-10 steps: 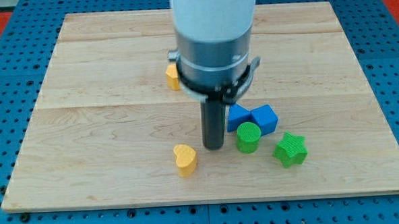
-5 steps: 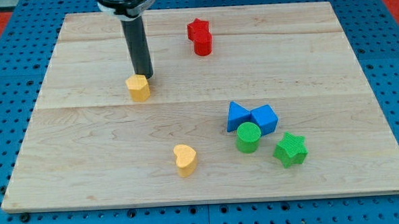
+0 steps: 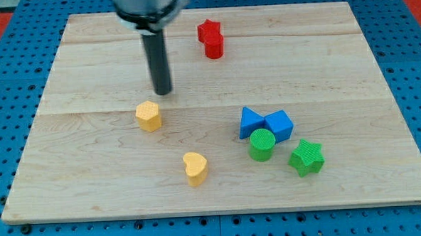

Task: Push the yellow hexagon closer to the yellow heart

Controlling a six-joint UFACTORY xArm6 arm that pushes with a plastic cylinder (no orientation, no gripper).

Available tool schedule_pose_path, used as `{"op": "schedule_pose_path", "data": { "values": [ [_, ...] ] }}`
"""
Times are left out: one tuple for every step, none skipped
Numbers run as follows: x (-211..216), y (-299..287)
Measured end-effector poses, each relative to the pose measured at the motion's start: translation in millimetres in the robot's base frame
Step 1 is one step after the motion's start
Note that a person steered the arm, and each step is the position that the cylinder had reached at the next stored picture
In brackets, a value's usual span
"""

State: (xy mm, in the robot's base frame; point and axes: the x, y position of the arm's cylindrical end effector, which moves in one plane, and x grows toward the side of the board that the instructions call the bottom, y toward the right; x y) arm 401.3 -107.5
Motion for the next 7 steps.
{"op": "schedule_pose_path", "data": {
  "values": [
    [50.7, -27.9],
    [91.2, 7.1],
    [77.4, -19.8],
    [46.0, -7.8],
    [28.2, 18.5],
    [54.1, 26.8],
    [101.5, 26.8]
  ]
}}
